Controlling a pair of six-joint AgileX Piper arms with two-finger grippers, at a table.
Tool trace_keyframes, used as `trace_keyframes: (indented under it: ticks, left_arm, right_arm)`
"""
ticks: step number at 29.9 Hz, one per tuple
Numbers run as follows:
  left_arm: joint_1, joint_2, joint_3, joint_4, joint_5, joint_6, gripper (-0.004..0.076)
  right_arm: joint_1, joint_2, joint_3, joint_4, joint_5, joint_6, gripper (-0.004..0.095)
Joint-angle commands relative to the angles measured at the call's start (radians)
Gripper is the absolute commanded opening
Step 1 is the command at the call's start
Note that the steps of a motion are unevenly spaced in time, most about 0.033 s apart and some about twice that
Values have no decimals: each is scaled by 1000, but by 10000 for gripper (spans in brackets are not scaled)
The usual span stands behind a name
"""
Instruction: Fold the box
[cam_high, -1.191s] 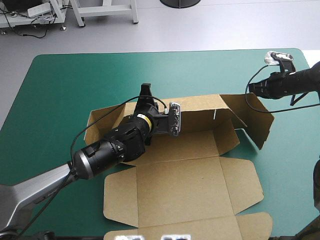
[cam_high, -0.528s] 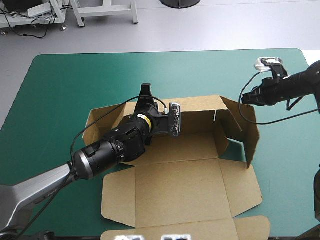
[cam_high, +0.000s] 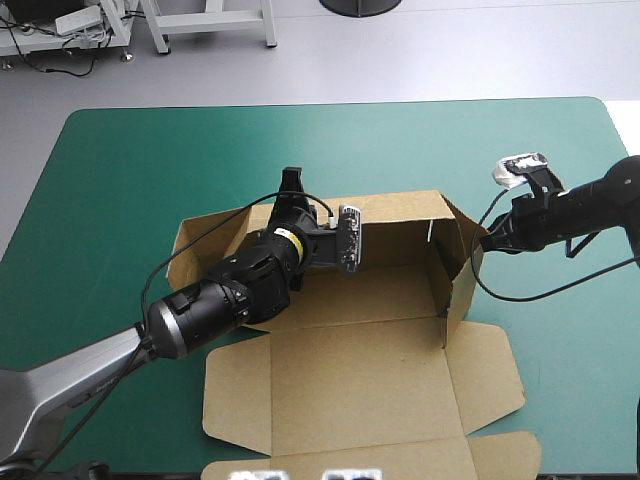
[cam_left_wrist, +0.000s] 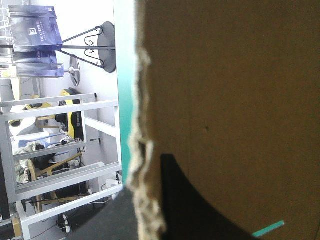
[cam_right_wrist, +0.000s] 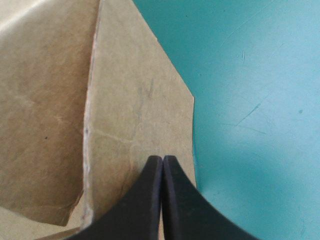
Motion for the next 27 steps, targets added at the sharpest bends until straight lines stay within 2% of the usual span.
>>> trace_keyframes:
  ticks: [1, 6, 9, 13, 16, 18, 23, 27]
  left_arm:
    - [-7, -39, -20, -2, -5, -8, -6]
    - [-7, -26, -20, -6, -7, -8, -6]
    - [-7, -8, -20, -6, -7, -8, -6]
    - [-7, 16, -20, -6, -5, -5, -6]
    - [-7, 28, -20, -2, -9, -7, -6]
    - [-7, 30, -20, -2, -9, -7, -6]
    - [-7, 30, -20, -2, -15, -7, -6]
    - [-7, 30, -20, -2, -15, -24, -6]
  right_arm:
    - [0, -55, -22, 17, 25, -19, -24]
    - [0, -62, -22, -16, 25, -19, -21]
    - [0, -62, -13, -51, 25, -19, 18]
    - [1, -62, -13, -104, 25, 2, 167]
    - [1, -62, -13, -76, 22, -5, 272]
    - [1, -60, -13, -60, 17, -20, 308]
    - [1, -59, -13, -55, 15, -57, 313]
    - [1, -59, -13, -38, 15, -154, 313]
